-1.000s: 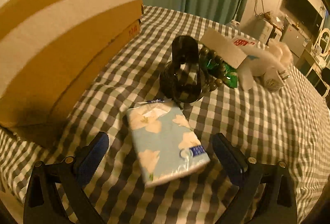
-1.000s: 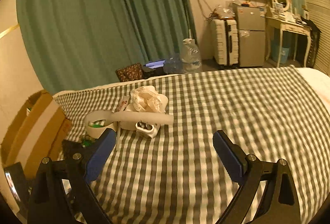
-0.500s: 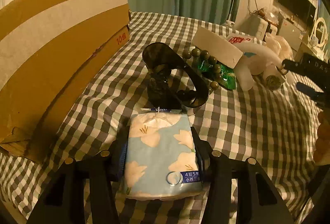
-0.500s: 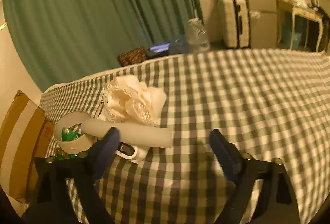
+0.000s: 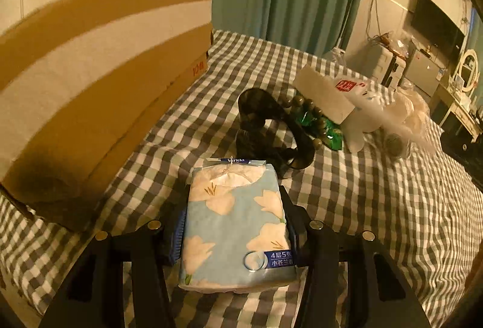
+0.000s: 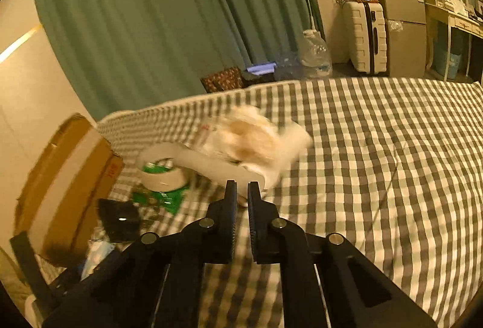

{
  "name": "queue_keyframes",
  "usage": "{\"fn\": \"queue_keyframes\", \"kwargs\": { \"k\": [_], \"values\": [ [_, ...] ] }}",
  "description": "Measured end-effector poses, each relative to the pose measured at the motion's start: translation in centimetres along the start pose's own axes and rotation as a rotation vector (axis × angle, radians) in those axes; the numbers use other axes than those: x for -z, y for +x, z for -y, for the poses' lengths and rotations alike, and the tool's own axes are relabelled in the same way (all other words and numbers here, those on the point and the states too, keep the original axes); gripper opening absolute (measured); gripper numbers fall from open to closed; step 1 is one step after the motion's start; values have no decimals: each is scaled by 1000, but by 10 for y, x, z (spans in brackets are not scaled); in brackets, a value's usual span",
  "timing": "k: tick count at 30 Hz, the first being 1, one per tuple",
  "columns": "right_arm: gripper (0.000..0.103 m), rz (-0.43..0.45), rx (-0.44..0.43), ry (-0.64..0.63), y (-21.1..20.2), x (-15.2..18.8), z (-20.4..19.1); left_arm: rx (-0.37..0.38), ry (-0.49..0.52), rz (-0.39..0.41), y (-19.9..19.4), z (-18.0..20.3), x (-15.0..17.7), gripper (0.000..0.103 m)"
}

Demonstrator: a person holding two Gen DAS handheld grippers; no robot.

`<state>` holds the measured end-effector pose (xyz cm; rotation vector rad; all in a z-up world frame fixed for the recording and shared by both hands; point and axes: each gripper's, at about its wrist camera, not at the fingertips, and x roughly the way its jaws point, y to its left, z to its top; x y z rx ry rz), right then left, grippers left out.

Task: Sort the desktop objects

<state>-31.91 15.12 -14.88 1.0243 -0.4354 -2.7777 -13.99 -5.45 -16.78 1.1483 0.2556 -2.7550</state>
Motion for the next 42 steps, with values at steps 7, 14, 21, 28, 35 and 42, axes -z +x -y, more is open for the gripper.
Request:
{"fn": "queue_keyframes", "kwargs": {
  "k": [7,14,21,28,35,42],
  "values": [
    [8,-62,13,-24,-5,13,-9,13,15,17,-3,9,-4,52],
    [52,-76,102,-48,22,18,-4,-35,-7,-70,23,8,-1,53],
    [52,-169,60,-97,66,23,-11,-46,38,-55,35,21,1,54],
    [13,-189,128,-131,61,35,-13,-33,40,-41,34,20,-1,54],
    [9,-213,102,-146,17,60,-39,44,112,107,-9,23,-4,53],
    [9,-90,124,-201,-56,70,-77,104,87,157,-53,13,-11,53]
  ]
}}
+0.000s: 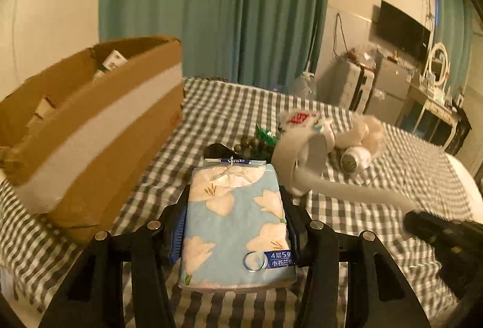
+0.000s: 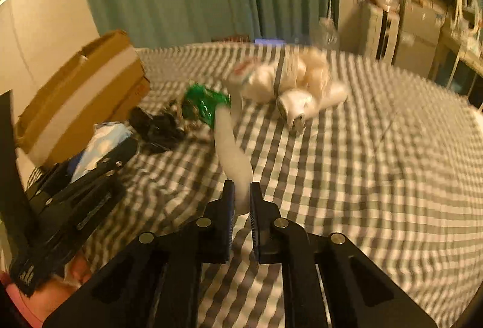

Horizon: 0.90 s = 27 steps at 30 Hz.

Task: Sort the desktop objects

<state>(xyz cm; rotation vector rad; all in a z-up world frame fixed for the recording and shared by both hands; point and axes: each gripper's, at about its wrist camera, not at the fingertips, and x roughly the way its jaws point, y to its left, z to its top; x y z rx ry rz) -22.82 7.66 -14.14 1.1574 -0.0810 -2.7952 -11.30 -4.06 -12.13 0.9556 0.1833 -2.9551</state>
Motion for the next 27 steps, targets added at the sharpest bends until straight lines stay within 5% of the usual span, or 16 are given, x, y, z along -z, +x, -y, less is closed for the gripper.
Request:
{"fn": "queue_keyframes", "kwargs": {
  "k": [7,18,27],
  "values": [
    [9,158,35,43,-70,-2,-4,63,-28,21,-47,-11,-13,53],
    [9,219,68,21,-124,-15,-32,149,-11,17,-105,-19,-59,53],
    [9,296,-21,-64,-160,-59,-79,111,69,74,-139,-51,-109,53]
  ]
}}
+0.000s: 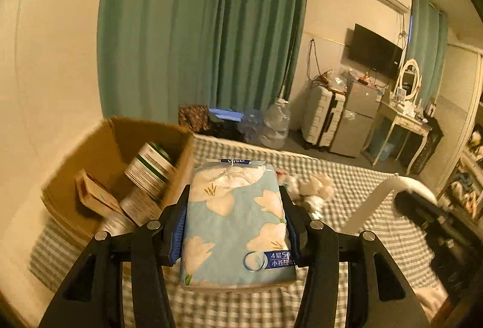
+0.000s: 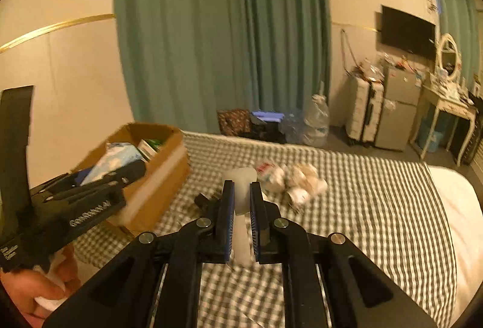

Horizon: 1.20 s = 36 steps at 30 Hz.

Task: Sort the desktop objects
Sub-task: 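Drop the tissue pack and white tube into the cardboard box with both grippers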

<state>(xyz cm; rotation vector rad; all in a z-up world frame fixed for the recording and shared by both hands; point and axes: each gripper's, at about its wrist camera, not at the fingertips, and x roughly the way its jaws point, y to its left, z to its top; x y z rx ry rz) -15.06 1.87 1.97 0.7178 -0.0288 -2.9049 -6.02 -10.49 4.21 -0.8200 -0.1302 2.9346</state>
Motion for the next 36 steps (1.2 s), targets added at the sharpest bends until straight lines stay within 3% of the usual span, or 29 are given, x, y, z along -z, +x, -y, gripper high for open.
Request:
{"fn": "queue_keyframes", "kwargs": {
  "k": [10,16,19,26,27,28,29,30,31,36],
  "values": [
    [9,40,-132,-87,30,-52,-76,-99,38,12,15,-82,-50,53],
    [10,-17,-213,-129,79,-52,-129,-108,25,-56,43,-137,-24,53],
    [10,-59,-206,-184,106,-40,-154,-138,-4,-65,58,-157,-11,53],
    [13,-135,-181,-206,158,-20,-193,-81,-69,-121,88,-192,4,54],
    [19,-132,-161,-208,161,-19,-196,-74,-64,-133,92,-194,5,59],
    [26,-124,-138,-208,164,-18,-197,-70,-62,-141,95,-197,6,78],
    [34,-125,-124,-205,166,-19,-197,-80,-65,-150,97,-198,7,90],
    [49,-131,-118,-188,168,-21,-196,-105,-74,-150,98,-200,9,103],
    [58,-138,-123,-166,171,-22,-193,-116,-83,-143,98,-201,10,103],
    [58,-129,-99,-129,164,-28,-189,-127,-90,-145,94,-200,7,103]
  ]
}}
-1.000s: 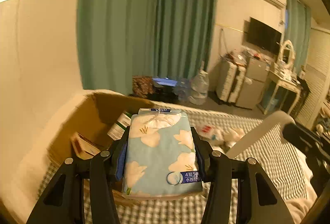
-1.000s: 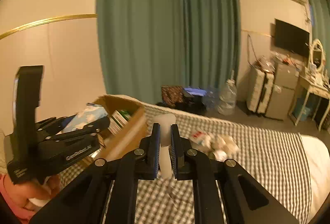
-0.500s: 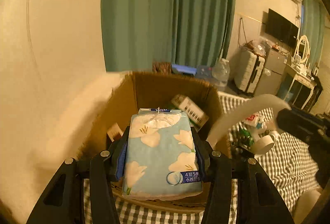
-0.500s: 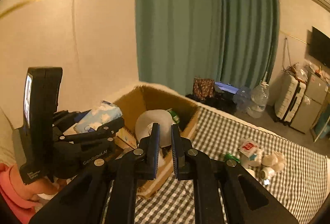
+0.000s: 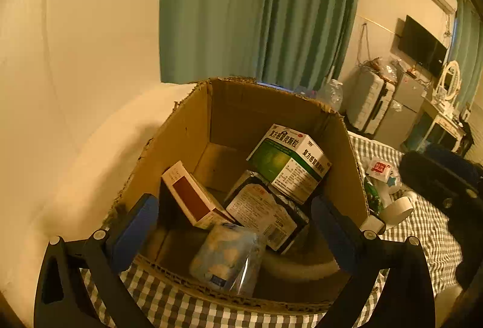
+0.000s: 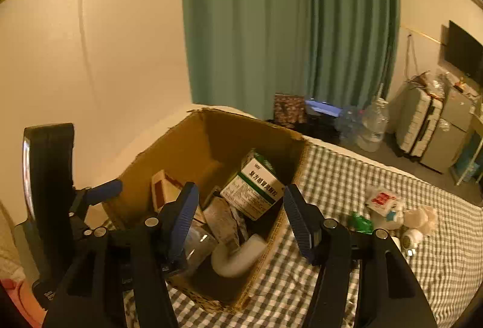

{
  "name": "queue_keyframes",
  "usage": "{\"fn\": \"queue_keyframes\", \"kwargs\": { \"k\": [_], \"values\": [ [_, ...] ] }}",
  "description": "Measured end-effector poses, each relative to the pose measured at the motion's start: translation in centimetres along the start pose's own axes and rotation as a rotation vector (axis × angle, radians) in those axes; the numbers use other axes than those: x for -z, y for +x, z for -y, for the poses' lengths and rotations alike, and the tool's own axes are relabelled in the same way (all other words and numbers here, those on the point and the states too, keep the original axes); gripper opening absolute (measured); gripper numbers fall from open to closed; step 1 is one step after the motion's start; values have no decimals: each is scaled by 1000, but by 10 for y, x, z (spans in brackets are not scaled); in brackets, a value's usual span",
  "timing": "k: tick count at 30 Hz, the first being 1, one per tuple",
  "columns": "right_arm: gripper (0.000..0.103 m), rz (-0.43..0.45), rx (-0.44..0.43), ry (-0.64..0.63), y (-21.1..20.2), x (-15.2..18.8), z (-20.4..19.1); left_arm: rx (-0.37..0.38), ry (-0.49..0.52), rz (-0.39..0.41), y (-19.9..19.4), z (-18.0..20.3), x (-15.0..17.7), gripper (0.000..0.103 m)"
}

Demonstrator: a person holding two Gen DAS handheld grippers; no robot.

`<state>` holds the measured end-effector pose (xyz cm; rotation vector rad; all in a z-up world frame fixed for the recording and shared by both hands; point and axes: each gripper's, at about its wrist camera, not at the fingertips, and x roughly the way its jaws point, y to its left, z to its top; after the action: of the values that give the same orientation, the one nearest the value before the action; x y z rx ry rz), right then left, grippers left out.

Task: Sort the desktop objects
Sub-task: 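Drop the tissue pack and white tube into the cardboard box with both grippers, then move both grippers back toward the sunglasses and tape roll, then grasp the black sunglasses with the left gripper while the right grasps the tape roll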

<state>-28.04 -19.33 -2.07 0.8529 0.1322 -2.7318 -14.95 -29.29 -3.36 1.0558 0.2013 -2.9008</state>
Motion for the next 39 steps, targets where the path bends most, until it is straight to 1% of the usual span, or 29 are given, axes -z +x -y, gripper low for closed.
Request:
{"fn": "queue_keyframes", "kwargs": {
  "k": [3,4,6,7,8,9,10,12,13,15,17,18,20,22,25,29,32,33,35,37,39],
  "values": [
    [59,32,10,14,-19,3,13,-19,7,14,-13,12,4,103],
    [61,38,12,25,-28,7,24,-12,13,18,-16,15,5,103],
    [63,52,27,41,-45,11,43,5,36,25,-26,33,10,103],
    [66,69,34,50,-55,16,58,18,54,26,-30,42,14,103],
    [70,86,32,58,-68,23,65,32,81,24,-35,54,18,103],
    [80,102,26,64,-76,27,79,54,123,17,-41,68,24,103],
    [85,125,33,80,-89,35,98,79,165,10,-45,80,29,103],
    [88,130,58,115,-104,46,127,127,247,9,-56,106,43,103],
    [88,124,69,133,-111,53,141,140,267,12,-59,116,49,103],
    [89,110,120,170,-121,70,174,166,274,-2,-62,135,59,103],
    [89,92,158,205,-124,83,199,192,243,-27,-61,152,65,103],
    [89,84,173,235,-124,92,213,202,227,-37,-59,162,70,103],
    [89,74,180,293,-121,106,232,199,220,-42,-54,182,78,103],
    [89,54,184,355,-111,122,250,190,236,-37,-46,201,86,103],
    [89,36,174,402,-98,140,263,162,251,-44,-25,224,93,103],
    [89,-2,156,383,-78,154,272,124,221,-81,19,244,99,103],
    [89,-12,154,387,-66,155,281,111,166,-85,49,244,98,103],
    [89,-15,152,399,-62,156,284,129,159,-83,61,243,97,103],
    [89,-37,134,432,-53,159,293,167,182,-83,81,241,96,103],
    [89,-69,107,466,-43,164,300,140,206,-83,97,236,96,103],
    [89,-87,92,491,-33,167,307,125,191,-94,108,228,97,103]
  ]
}}
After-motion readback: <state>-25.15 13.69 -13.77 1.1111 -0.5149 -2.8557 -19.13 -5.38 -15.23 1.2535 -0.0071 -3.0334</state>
